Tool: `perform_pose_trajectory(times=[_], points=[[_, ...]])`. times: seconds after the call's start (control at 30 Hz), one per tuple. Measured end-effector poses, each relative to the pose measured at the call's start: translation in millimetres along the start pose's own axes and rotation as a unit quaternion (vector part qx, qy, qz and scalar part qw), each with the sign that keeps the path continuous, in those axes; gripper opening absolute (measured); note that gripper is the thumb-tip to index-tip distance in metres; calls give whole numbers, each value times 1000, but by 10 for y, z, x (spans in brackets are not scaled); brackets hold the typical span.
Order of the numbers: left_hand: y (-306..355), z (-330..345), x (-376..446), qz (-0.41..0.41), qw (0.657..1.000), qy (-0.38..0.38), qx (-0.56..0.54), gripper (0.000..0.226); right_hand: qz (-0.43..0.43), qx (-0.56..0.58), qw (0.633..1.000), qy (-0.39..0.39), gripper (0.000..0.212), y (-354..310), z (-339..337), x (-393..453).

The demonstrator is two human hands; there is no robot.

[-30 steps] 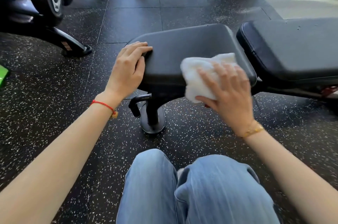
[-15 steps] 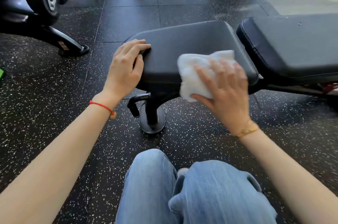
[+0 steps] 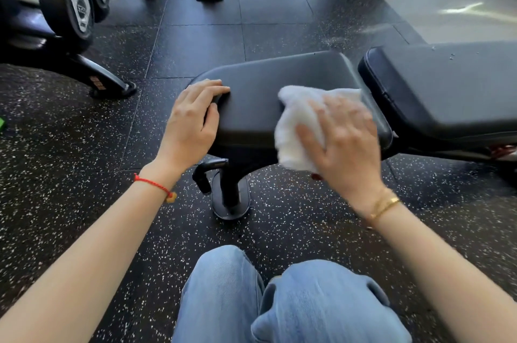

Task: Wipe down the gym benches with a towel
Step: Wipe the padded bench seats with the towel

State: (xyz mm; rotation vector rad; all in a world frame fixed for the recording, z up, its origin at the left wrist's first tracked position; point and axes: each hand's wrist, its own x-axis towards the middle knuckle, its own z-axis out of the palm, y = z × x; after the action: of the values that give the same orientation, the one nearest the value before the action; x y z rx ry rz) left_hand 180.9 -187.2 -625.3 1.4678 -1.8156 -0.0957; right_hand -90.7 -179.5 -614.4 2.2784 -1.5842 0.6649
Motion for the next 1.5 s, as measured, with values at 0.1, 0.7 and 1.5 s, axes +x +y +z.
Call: perform_pose_trajectory(times=[0.1,0.7,1.5], points=[[51,11,49,-37,999,1,-2,37,91,10,990,-104,75,215,24,521],[191,123,74,-75,991,19,109,49,1,28,979,-201,72,234,540,1513],[-7,-71,-8,-6,1000,-29,-4,33,-193,-57,974,104,61,-177,235,-73]])
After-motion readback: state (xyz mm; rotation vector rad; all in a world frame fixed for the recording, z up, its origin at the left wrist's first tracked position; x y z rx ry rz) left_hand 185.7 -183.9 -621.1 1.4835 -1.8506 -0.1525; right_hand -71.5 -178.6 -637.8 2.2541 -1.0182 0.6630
